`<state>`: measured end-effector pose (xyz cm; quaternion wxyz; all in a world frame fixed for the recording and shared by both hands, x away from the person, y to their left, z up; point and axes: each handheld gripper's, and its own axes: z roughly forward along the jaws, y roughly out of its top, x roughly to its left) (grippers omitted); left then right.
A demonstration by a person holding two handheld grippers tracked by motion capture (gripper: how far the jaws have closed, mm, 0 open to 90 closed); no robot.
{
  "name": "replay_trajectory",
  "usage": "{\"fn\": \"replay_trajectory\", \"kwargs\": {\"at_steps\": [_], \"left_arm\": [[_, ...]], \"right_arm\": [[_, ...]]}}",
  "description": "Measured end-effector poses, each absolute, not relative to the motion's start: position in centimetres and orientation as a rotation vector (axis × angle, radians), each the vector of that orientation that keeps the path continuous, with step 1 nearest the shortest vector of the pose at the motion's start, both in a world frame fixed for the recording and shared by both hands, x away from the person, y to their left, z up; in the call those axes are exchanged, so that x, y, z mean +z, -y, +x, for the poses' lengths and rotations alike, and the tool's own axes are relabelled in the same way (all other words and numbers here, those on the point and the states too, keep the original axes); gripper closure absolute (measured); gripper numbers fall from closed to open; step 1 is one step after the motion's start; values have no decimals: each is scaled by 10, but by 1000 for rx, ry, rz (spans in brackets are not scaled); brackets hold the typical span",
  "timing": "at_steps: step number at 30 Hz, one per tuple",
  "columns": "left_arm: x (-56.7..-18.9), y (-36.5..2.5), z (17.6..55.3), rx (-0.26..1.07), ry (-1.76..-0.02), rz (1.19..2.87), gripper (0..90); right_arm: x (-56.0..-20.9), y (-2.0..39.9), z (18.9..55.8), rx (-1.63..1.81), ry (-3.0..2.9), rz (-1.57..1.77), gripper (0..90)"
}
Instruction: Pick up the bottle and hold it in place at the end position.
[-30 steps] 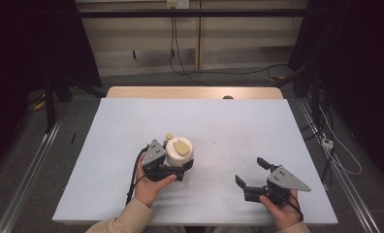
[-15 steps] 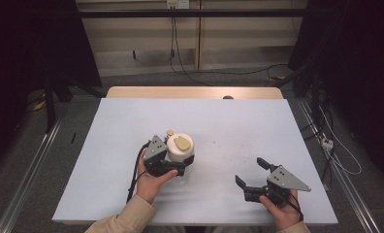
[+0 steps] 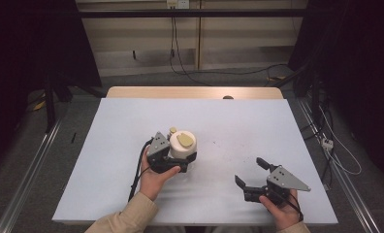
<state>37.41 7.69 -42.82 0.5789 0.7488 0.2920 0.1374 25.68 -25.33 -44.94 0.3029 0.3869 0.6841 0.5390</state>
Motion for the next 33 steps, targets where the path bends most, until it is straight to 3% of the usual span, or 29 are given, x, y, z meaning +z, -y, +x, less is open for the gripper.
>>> {"fn": "replay_trajectory", "kwargs": {"at_steps": [33], "left_arm": [[-428, -66, 389, 335, -683, 1736, 64]], "right_arm": [[-450, 252, 258, 1431, -1828, 1016, 42]]}}
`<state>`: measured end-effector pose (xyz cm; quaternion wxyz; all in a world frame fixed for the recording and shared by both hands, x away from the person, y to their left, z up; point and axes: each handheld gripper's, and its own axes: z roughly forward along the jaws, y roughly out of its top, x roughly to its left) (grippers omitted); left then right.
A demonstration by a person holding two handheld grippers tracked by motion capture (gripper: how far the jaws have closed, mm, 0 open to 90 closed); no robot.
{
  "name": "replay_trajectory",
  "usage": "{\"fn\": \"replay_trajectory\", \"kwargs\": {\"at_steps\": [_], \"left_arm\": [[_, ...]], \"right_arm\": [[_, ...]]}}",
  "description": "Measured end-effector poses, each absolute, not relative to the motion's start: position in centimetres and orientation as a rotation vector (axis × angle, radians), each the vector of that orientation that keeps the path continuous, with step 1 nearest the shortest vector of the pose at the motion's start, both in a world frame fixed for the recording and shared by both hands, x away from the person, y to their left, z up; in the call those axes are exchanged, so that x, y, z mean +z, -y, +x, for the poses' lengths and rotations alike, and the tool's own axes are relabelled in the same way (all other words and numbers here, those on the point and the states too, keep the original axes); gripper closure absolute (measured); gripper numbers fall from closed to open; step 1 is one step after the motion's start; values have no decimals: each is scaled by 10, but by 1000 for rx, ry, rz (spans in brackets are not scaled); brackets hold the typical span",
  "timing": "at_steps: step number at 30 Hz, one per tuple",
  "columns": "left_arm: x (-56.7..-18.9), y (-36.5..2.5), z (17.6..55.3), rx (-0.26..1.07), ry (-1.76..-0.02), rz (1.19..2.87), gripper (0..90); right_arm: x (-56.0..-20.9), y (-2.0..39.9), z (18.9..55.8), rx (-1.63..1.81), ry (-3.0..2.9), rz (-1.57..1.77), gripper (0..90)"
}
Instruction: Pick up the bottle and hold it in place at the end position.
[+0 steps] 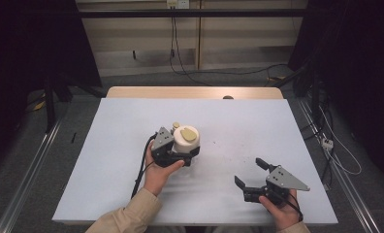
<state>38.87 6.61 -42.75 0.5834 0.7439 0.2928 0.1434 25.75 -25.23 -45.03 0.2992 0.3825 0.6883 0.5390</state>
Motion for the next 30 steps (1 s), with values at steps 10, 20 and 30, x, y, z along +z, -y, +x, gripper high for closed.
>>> {"fn": "replay_trajectory", "kwargs": {"at_steps": [10, 20, 30], "left_arm": [[-427, -65, 393, 334, -684, 1736, 64], [-425, -62, 398, 341, -683, 1737, 64], [-424, -58, 402, 338, -671, 1740, 64]], "right_arm": [[-450, 251, 258, 1428, -1831, 1017, 42], [-451, 251, 258, 1429, -1834, 1014, 43], [-451, 252, 257, 1427, -1834, 1017, 43]]}}
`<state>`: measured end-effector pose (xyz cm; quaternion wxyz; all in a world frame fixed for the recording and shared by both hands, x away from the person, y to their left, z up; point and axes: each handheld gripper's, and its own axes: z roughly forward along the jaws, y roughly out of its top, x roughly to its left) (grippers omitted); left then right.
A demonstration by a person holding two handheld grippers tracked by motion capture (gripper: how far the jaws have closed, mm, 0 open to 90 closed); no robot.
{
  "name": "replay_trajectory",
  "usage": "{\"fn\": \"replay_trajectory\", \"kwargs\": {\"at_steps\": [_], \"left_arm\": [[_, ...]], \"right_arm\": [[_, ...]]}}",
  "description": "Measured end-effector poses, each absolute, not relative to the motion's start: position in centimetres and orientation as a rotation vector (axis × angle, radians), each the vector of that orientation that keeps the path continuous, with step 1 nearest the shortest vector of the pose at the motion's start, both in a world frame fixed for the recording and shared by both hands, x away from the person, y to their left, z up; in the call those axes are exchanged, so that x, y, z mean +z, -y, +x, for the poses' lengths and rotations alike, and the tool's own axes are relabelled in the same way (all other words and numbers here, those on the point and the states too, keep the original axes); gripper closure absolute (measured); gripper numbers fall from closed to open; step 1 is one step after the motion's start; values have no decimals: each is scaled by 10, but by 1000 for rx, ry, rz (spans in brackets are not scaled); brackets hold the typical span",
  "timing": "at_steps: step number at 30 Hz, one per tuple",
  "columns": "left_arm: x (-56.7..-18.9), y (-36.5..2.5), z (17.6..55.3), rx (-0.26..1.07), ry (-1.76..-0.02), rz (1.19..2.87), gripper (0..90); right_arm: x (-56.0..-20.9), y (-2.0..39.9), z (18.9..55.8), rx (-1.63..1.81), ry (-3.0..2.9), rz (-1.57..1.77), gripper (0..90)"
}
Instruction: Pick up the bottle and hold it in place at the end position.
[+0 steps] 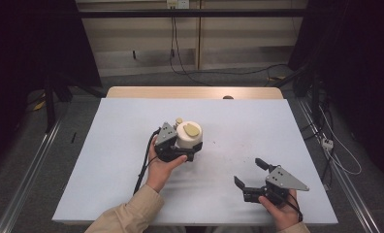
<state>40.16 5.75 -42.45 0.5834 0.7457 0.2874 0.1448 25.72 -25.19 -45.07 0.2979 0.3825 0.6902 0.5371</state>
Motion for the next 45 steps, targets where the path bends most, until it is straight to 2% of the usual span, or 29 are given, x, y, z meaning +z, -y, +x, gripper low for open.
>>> {"fn": "replay_trajectory", "kwargs": {"at_steps": [45], "left_arm": [[-430, -49, 419, 349, -685, 1740, 64]], "right_arm": [[-451, 252, 256, 1430, -1836, 1008, 43]]}}
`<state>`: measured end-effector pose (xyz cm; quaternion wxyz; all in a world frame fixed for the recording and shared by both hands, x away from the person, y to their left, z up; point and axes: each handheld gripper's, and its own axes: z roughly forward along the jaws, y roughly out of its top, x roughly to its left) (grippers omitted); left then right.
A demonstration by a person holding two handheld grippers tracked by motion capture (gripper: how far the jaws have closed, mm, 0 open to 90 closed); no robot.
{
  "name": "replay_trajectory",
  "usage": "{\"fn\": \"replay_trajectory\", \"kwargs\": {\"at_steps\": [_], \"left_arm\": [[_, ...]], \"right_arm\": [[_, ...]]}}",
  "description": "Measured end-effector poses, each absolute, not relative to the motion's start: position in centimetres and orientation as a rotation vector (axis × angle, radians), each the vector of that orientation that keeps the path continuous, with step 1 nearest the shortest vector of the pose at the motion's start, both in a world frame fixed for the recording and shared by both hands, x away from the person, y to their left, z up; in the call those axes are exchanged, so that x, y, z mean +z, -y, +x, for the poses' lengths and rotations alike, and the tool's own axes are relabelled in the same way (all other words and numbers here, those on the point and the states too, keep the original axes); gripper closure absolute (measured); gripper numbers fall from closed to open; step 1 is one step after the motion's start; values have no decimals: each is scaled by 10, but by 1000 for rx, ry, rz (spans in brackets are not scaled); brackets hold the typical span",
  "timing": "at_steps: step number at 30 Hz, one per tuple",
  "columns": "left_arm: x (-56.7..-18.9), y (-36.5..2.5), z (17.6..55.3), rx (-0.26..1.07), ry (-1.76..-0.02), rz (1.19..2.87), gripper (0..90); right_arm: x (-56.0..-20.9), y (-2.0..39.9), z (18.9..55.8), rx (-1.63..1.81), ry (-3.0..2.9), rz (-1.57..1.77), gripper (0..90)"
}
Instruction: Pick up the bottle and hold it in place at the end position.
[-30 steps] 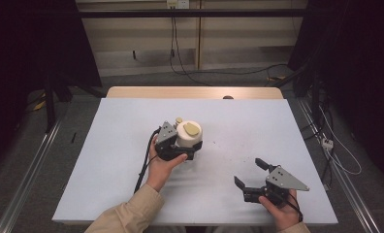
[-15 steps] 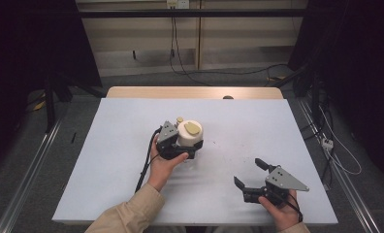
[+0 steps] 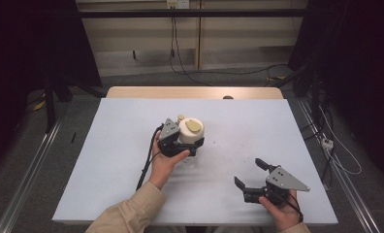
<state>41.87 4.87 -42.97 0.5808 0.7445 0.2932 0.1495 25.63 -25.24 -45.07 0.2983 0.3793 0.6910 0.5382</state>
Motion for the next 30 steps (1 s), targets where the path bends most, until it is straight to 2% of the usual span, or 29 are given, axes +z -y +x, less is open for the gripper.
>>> {"fn": "replay_trajectory", "kwargs": {"at_steps": [30], "left_arm": [[-438, -44, 432, 366, -715, 1742, 64]], "right_arm": [[-451, 253, 256, 1432, -1834, 1008, 43]]}}
